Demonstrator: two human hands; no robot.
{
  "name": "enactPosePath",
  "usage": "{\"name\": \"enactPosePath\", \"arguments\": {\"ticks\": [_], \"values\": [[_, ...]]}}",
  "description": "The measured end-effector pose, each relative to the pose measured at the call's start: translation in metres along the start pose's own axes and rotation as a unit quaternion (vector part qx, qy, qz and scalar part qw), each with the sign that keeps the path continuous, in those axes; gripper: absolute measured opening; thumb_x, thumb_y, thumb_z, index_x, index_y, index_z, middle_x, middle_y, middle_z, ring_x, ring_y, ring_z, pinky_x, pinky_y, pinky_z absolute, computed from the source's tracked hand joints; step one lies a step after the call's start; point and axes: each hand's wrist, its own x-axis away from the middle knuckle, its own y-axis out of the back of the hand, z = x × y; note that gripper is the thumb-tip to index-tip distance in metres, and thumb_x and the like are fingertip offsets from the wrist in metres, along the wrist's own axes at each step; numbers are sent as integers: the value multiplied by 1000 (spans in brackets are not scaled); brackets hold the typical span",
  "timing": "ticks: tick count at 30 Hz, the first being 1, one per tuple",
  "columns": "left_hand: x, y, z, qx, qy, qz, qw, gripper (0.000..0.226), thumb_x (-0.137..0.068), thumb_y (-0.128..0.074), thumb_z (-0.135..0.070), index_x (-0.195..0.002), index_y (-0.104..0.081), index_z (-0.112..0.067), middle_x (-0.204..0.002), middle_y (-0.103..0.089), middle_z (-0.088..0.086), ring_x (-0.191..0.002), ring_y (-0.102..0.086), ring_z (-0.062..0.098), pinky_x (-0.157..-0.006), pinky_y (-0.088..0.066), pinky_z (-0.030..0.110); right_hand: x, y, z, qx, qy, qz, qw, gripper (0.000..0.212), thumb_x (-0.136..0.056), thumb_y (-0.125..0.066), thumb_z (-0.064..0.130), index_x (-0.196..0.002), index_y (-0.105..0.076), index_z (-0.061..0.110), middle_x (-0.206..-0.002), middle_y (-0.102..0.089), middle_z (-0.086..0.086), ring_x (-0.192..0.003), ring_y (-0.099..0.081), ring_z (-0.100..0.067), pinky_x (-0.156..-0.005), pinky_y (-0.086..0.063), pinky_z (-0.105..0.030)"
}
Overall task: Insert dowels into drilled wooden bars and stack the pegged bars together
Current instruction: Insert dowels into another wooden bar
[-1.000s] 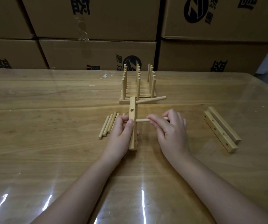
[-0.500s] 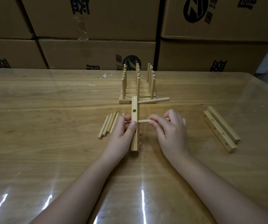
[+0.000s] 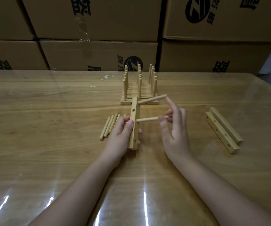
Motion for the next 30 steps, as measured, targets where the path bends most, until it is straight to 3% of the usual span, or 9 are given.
{"name": "enactPosePath", "arguments": {"ticks": [2,5,9,12,15,23,27,30], "values": [[-2,2,-2,45,3,-25,999,19,-102,-38,-21,-109,-54,-14,-68,-68,0,-49,-59,12,-47,-49,21,-1,1,-4,-30,-36,-15,999,41,-92,-30,55,-132,-23,50,-102,-36,19,-93,-44,3,-87,-46,-44],[-5,5,-5,133,-1,-82,988,20,-102,-37,-17,-107,-54,-9,-63,-66,2,-43,-54,13,-43,-45,19,-1,-1,-6,-18,-69,41,997,39,-93,-32,53,-129,-36,41,-103,-45,25,-94,-48,4,-88,-47,-45],[-6,10,-6,202,-15,-146,968,18,-101,-39,-15,-98,-56,-10,-58,-61,4,-43,-51,13,-39,-42,20,1,-5,-3,63,37,209,975,37,-94,-38,45,-125,-50,29,-110,-50,18,-102,-43,6,-96,-40,-35],[-6,13,-7,228,-29,-175,957,16,-100,-41,-17,-96,-56,-12,-56,-59,5,-42,-48,14,-39,-39,20,5,-7,0,153,127,326,924,43,-94,-37,48,-133,-41,34,-134,-43,16,-125,-32,-1,-103,-23,-27],[-5,14,-7,226,-34,-186,956,16,-99,-43,-19,-97,-57,-12,-57,-60,4,-42,-50,14,-40,-40,20,5,-10,2,192,155,379,892,49,-95,-33,50,-142,-27,36,-149,-25,19,-138,-13,-2,-108,-9,-29],[-4,15,-11,288,2,-199,937,16,-99,-41,-16,-94,-56,-13,-58,-56,4,-42,-46,14,-40,-38,21,16,-19,12,198,158,453,855,58,-93,-20,58,-146,-5,40,-155,-3,20,-141,8,-3,-113,7,-34],[-3,13,-14,268,6,-186,945,19,-100,-38,-15,-97,-55,-10,-57,-54,4,-41,-45,13,-39,-36,20,16,-18,13,202,164,441,859,60,-89,-22,64,-145,-13,41,-153,-13,17,-140,-2,-6,-113,2,-33],[-3,12,-15,264,17,-183,947,20,-100,-38,-16,-95,-57,-11,-58,-55,5,-41,-45,13,-39,-34,18,16,-16,15,201,153,381,889,57,-87,-29,63,-138,-32,36,-133,-34,11,-123,-28,-10,-105,-25,-31]]}}
